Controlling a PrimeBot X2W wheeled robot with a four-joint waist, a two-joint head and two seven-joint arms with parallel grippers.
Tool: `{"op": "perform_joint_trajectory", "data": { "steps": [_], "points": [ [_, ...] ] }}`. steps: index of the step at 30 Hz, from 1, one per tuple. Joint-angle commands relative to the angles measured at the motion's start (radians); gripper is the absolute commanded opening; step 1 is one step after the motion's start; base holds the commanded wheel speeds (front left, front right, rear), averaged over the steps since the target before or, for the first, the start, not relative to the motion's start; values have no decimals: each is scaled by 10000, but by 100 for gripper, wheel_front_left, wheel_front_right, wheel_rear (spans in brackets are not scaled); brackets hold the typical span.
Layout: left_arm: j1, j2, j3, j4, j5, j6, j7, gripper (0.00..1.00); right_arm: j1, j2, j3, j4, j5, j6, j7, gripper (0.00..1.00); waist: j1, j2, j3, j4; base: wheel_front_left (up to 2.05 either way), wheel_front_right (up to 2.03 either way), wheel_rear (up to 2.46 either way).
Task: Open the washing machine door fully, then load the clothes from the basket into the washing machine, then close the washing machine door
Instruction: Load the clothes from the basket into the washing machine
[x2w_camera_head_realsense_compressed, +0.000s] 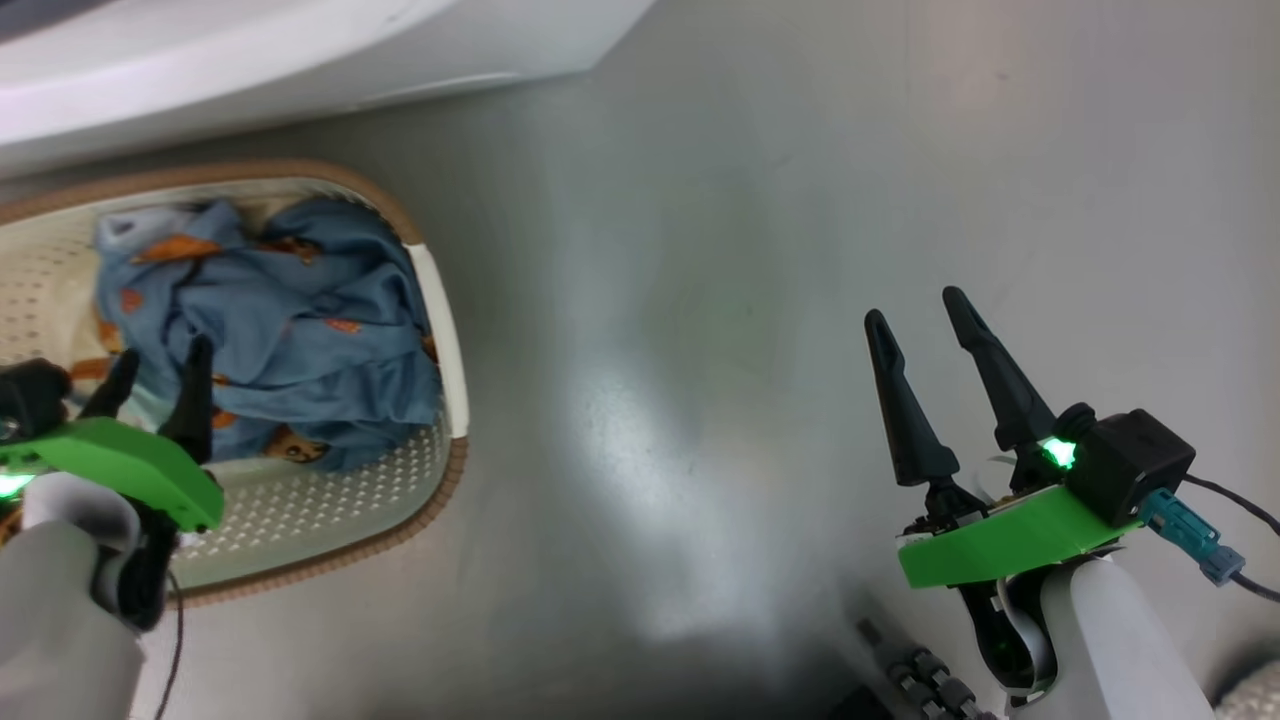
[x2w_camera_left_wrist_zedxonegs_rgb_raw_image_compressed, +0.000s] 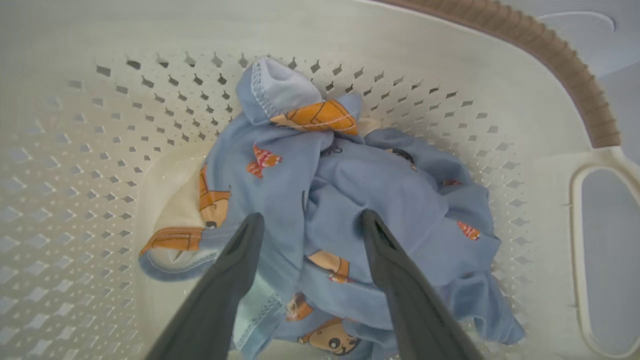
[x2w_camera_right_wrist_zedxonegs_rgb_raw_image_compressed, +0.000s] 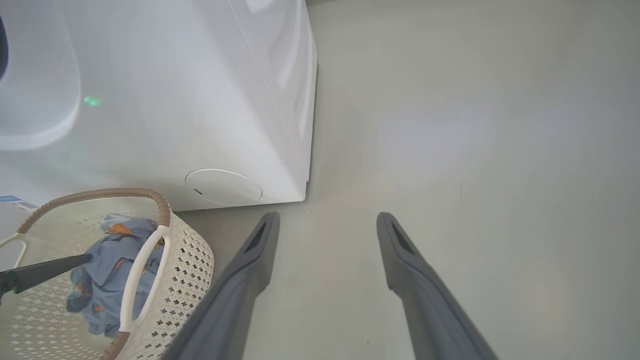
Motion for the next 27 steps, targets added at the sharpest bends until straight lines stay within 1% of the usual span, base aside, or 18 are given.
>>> {"op": "perform_joint_trajectory", "data": {
  "steps": [1,5,10,15,16,17,18,23,27],
  "points": [
    [-21,460,172,-8,-222,-30,49,100,209,-5,252,-221,145,62,-118,100,0,0,391,-357,0,0,0],
    [-305,734,-67,115,-869,-30,348,100,180,-5,310,-251,274,62,-118,100,0,0,653,-512,0,0,0],
    [-685,967,-425,216,-1431,-30,682,100,172,-5,315,-293,380,62,-118,100,0,0,875,-624,0,0,0],
    [-1084,939,-775,577,-1620,-30,993,100,146,-5,301,-259,432,62,-118,100,0,0,948,-635,0,0,0],
    [-1152,914,-821,684,-1657,-30,1030,76,130,-5,294,-233,438,62,-118,100,0,0,942,-624,0,0,0],
    [-1209,878,-880,773,-1688,-30,1055,20,109,-5,285,-205,442,62,-118,100,0,0,926,-608,0,0,0],
    [-1242,818,-952,840,-1717,-30,1063,0,91,-5,267,-176,439,62,-118,100,0,0,887,-580,0,0,0],
    [-1238,620,-1270,980,-1706,-30,709,0,33,-5,169,-129,369,62,-118,100,0,0,611,-419,0,0,0],
    [-1014,462,-1501,936,-1843,-30,49,0,2,-5,19,-81,367,62,-118,100,0,0,167,-219,0,0,0]
  ]
}}
